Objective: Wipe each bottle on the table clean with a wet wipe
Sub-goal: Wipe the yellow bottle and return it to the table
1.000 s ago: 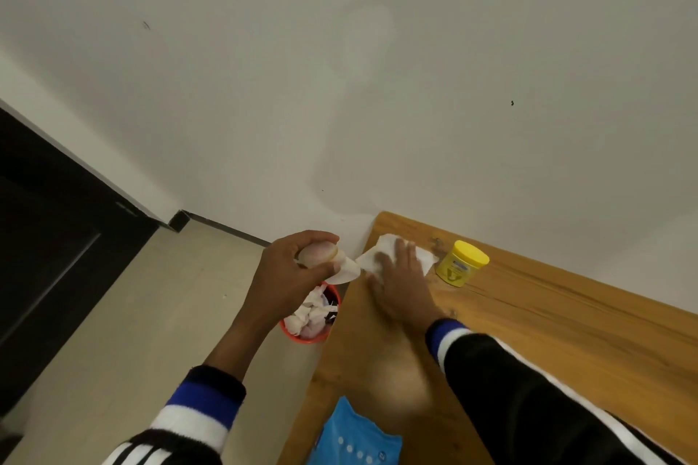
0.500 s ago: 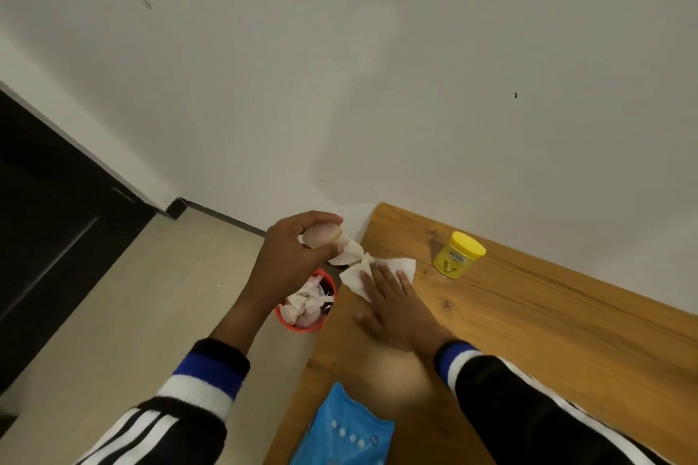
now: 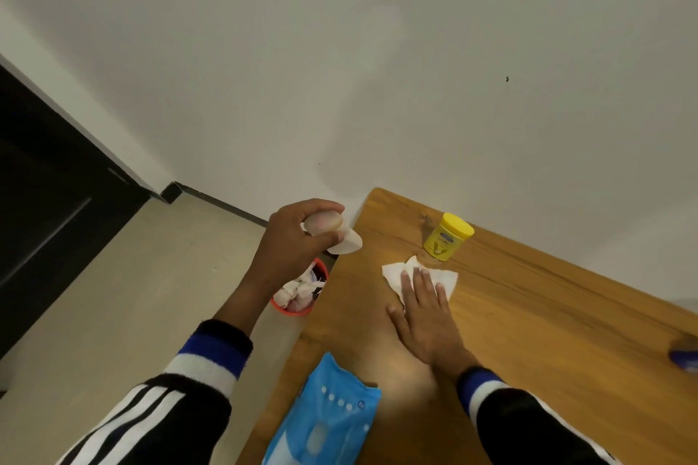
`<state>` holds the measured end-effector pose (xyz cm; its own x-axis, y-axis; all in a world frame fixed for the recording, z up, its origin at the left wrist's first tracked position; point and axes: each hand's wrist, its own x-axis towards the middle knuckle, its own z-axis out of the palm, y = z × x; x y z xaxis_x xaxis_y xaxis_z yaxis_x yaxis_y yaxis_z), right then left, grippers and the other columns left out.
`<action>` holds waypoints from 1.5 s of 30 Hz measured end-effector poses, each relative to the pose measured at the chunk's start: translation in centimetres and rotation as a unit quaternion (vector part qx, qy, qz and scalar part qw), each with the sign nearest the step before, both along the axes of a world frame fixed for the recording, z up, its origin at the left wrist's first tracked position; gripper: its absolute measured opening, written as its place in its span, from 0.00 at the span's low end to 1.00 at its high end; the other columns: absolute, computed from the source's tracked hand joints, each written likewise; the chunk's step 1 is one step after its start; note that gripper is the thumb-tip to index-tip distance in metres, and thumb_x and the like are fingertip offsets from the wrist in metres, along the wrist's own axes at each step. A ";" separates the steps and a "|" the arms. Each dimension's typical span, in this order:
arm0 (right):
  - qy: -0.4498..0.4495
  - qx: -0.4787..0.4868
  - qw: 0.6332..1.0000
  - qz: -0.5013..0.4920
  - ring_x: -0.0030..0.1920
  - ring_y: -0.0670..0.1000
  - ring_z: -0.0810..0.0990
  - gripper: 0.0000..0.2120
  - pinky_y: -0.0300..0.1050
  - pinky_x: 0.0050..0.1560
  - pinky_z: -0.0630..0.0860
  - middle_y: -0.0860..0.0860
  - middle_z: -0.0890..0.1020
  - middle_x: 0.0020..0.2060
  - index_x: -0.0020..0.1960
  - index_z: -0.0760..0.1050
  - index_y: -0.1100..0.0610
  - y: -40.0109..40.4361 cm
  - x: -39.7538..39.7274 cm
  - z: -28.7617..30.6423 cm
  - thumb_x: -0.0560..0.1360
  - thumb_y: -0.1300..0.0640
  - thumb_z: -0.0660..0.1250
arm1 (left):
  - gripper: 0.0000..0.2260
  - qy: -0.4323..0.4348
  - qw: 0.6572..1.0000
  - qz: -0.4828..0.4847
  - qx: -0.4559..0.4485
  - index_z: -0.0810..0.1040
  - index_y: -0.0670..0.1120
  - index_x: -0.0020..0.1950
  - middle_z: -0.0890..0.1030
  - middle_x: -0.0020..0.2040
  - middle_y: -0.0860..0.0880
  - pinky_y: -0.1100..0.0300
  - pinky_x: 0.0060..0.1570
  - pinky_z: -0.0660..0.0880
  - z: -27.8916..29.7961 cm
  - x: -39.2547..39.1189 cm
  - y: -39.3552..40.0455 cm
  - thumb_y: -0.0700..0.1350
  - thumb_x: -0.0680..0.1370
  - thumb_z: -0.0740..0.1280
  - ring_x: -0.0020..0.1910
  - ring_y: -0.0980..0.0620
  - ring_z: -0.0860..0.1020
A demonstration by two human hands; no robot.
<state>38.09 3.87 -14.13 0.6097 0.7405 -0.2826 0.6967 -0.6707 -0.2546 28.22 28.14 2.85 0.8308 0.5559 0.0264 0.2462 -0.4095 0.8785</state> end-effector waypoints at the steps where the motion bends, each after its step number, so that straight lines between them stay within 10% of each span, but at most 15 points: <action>1: 0.005 -0.004 1.000 0.001 0.78 0.57 0.34 0.35 0.56 0.77 0.36 0.54 0.36 0.77 0.80 0.38 0.53 0.3 -0.5 0.0 0.81 0.35 0.42 | 0.19 -0.001 1.000 0.000 0.001 0.78 0.66 0.51 0.80 0.52 0.68 0.78 0.44 0.72 0.0 0.0 -0.2 0.43 0.72 0.77 0.53 0.70 0.77; 4: -0.009 0.026 0.994 0.106 0.79 0.57 0.39 0.34 0.56 0.78 0.38 0.53 0.40 0.78 0.80 0.41 0.53 -0.8 -3.7 0.1 0.82 0.36 0.43 | 0.19 -0.002 1.000 -0.007 0.005 0.78 0.65 0.52 0.80 0.53 0.65 0.78 0.43 0.72 0.0 -0.2 -1.4 0.43 0.72 0.77 0.54 0.65 0.78; 8: -0.029 0.029 0.998 -0.040 0.80 0.55 0.42 0.33 0.55 0.78 0.40 0.54 0.47 0.80 0.81 0.48 0.53 -6.2 -6.3 -0.4 0.82 0.37 0.46 | 0.17 0.009 1.000 -0.025 0.008 0.79 0.60 0.55 0.81 0.55 0.59 0.77 0.43 0.74 0.4 -0.3 -2.8 0.42 0.72 0.77 0.55 0.60 0.79; 12: -0.019 -0.011 0.991 0.135 0.78 0.58 0.55 0.37 0.58 0.71 0.57 0.57 0.67 0.75 0.76 0.65 0.56 -13.8 -11.9 -1.4 0.77 0.32 0.55 | 0.16 0.002 0.999 -0.033 0.010 0.79 0.58 0.55 0.81 0.53 0.59 0.75 0.46 0.74 1.7 -0.2 -4.7 0.43 0.72 0.76 0.53 0.61 0.79; 16: 0.009 0.030 0.998 -0.059 0.72 0.59 0.69 0.30 0.58 0.70 0.57 0.61 0.69 0.73 0.73 0.67 0.59 -20.5 -15.4 -2.4 0.80 0.42 0.50 | 0.15 0.018 0.999 -0.042 -0.022 0.81 0.57 0.55 0.83 0.54 0.58 0.56 0.54 0.80 2.8 -0.3 -6.7 0.42 0.72 0.76 0.55 0.58 0.80; 19: -0.136 0.016 0.986 0.096 0.76 0.64 0.61 0.22 0.61 0.74 0.55 0.60 0.67 0.74 0.75 0.61 0.56 -25.3 -18.0 -4.2 0.84 0.52 0.46 | 0.16 0.036 0.998 -0.048 -0.026 0.82 0.52 0.59 0.82 0.57 0.53 0.49 0.55 0.81 3.9 -0.3 -8.7 0.41 0.73 0.76 0.57 0.53 0.80; 23: 0.102 -0.018 0.994 -0.042 0.80 0.51 0.46 0.34 0.53 0.72 0.56 0.50 0.58 0.76 0.75 0.56 0.52 -28.2 -17.8 -2.1 0.75 0.34 0.49 | 0.16 0.038 0.998 -0.042 -0.016 0.82 0.52 0.59 0.81 0.58 0.52 0.54 0.57 0.79 4.9 -0.3 -11.2 0.40 0.73 0.76 0.56 0.55 0.78; 30: 0.013 -0.098 0.992 0.072 0.80 0.54 0.44 0.39 0.52 0.75 0.44 0.52 0.45 0.80 0.71 0.68 0.54 -31.3 -19.8 -2.2 0.72 0.27 0.58 | 0.18 0.060 0.997 -0.048 -0.003 0.81 0.50 0.61 0.81 0.58 0.51 0.61 0.54 0.75 5.1 -1.1 -13.7 0.40 0.72 0.76 0.56 0.53 0.77; 35: -0.044 -0.115 0.984 0.131 0.79 0.60 0.47 0.29 0.58 0.71 0.53 0.55 0.68 0.74 0.70 0.70 0.53 -28.6 -20.4 -1.9 0.80 0.36 0.51 | 0.18 0.081 0.996 -0.044 0.005 0.81 0.50 0.61 0.80 0.58 0.52 0.57 0.57 0.76 4.3 -1.6 -13.3 0.40 0.72 0.76 0.57 0.53 0.77; 45: -0.007 -0.034 0.999 -0.016 0.79 0.51 0.42 0.39 0.51 0.73 0.41 0.53 0.61 0.78 0.79 0.56 0.54 -18.5 -13.2 -0.8 0.76 0.33 0.57 | 0.18 0.123 0.990 -0.057 0.040 0.79 0.49 0.62 0.80 0.57 0.54 0.62 0.53 0.75 1.4 0.1 -8.4 0.40 0.73 0.76 0.55 0.54 0.77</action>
<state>24.85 -14.63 -14.89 0.6364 0.7006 -0.3228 0.6781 -0.7076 -0.1989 28.29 19.78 4.30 0.8752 0.4619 -0.1442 0.3959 -0.5122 0.7622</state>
